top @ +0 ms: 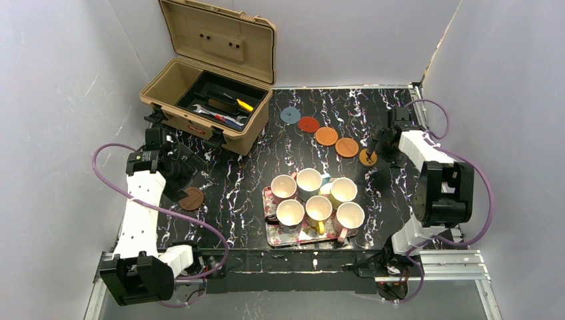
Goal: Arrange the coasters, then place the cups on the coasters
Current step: Move the coaster to the center of the board.
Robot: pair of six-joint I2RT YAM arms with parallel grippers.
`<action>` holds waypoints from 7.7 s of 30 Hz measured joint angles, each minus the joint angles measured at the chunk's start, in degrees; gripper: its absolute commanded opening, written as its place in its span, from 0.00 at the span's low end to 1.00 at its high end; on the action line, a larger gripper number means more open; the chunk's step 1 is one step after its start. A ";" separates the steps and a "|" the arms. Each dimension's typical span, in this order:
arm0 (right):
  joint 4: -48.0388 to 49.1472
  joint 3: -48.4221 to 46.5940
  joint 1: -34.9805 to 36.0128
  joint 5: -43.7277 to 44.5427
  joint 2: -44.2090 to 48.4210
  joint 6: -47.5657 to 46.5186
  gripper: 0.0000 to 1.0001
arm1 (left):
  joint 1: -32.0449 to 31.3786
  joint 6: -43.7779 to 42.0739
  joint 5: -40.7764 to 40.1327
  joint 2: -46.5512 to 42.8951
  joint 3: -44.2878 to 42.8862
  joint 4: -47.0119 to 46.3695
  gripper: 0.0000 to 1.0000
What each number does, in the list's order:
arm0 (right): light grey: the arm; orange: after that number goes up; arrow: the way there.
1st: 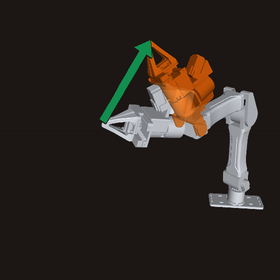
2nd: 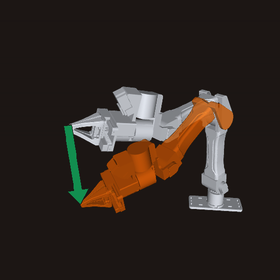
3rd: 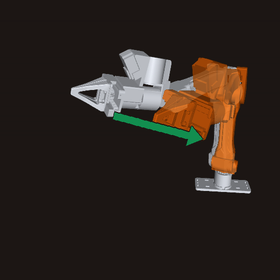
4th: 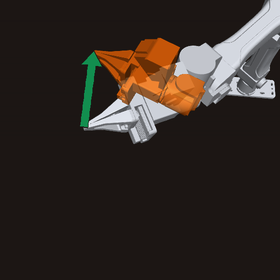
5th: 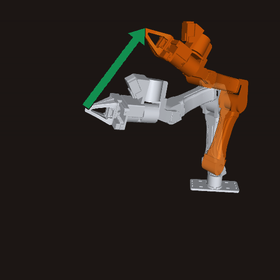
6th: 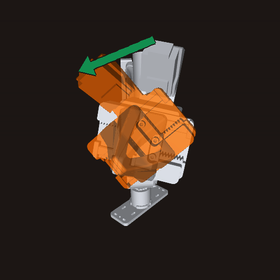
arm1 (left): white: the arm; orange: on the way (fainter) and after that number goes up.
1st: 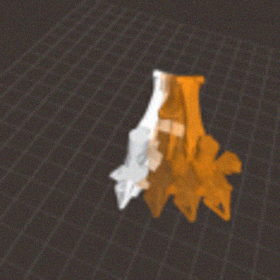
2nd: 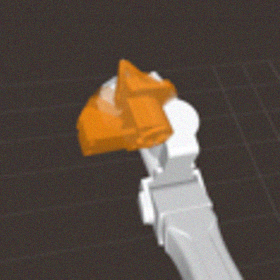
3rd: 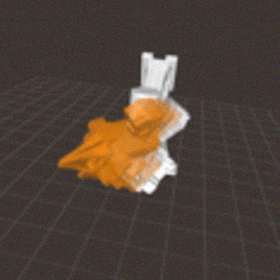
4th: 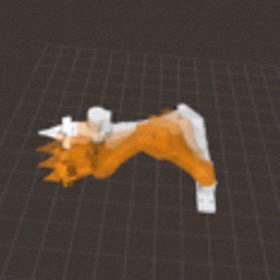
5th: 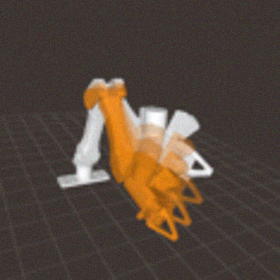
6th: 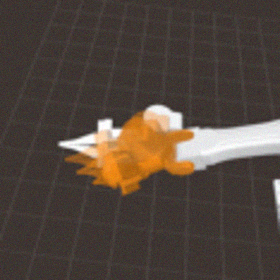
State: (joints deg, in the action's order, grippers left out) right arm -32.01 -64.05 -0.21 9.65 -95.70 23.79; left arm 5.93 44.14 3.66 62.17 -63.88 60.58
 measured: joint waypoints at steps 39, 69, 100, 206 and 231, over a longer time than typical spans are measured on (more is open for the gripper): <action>1.36 -0.68 0.00 -1.73 8.35 0.31 0.86 | 0.24 -4.26 -4.24 16.92 15.76 -25.40 0.73; 0.02 -1.33 0.00 -2.54 7.06 0.28 0.86 | -13.79 1.33 2.91 26.80 13.35 -34.23 0.53; 0.07 -1.31 0.00 -3.89 7.23 0.48 0.85 | -5.25 1.25 0.11 6.43 22.10 -23.26 0.50; 11.63 -25.92 62.84 6.29 -21.40 5.73 0.76 | -12.85 -10.67 0.07 -7.61 -5.84 -9.18 0.98; 18.53 -28.11 64.26 14.21 -29.42 3.80 0.72 | -12.87 -25.03 -3.32 -7.98 8.98 -32.65 0.98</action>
State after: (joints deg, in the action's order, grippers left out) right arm -13.47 -92.16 64.05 23.86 -125.12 27.59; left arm -6.94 19.11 0.34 54.19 -54.89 27.92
